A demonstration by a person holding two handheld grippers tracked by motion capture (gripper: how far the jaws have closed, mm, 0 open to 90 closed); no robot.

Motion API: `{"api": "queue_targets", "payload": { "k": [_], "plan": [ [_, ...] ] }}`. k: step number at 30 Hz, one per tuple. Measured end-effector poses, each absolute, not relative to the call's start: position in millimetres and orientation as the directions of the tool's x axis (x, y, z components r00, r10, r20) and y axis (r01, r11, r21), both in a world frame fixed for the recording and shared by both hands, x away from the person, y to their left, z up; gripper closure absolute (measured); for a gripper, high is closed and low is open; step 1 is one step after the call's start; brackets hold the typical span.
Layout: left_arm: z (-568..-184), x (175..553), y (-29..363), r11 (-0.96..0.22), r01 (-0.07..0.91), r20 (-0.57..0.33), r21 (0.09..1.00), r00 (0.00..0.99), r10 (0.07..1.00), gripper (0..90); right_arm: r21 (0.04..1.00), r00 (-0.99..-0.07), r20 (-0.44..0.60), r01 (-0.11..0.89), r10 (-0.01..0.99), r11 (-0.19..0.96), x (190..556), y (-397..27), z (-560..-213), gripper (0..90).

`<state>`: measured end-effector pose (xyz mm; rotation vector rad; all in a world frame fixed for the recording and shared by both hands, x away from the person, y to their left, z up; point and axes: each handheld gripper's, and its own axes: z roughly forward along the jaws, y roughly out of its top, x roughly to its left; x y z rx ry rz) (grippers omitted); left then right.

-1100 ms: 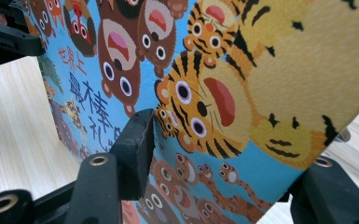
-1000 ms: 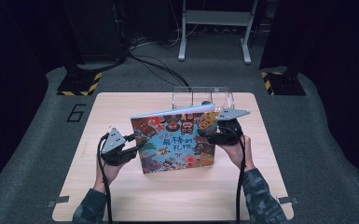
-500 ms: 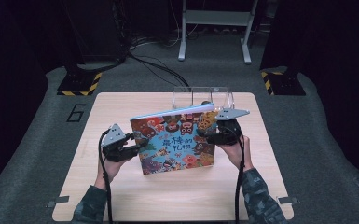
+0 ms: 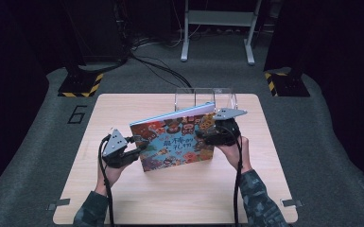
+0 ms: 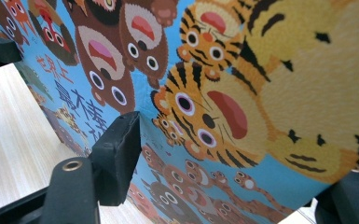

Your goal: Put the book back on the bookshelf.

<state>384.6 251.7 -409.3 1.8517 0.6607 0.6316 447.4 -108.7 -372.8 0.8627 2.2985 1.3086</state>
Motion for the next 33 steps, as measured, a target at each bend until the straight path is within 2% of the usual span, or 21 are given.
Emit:
{"api": "queue_targets", "payload": {
  "k": [11, 23, 33],
  "plan": [
    [-407.2, 386.9, 260.1, -0.345, 0.133, 0.119, 0.929, 0.776, 0.620, 66.1, 0.873, -0.749, 0.018, 0.335, 0.662, 0.356, 445.6, -127.5, -373.7, 35.9],
    [-404.9, 389.7, 262.6, -0.342, 0.139, 0.086, 0.929, 0.818, 0.568, 71.4, 0.875, -0.734, 0.021, 0.342, 0.679, 0.342, 452.3, -126.5, -373.5, 35.1],
    [-401.0, 396.7, 263.7, -0.365, 0.142, 0.069, 0.920, 0.858, 0.509, 75.3, 0.900, -0.713, 0.067, 0.345, 0.698, 0.266, 462.7, -132.2, -370.9, 34.3]
  ]
}}
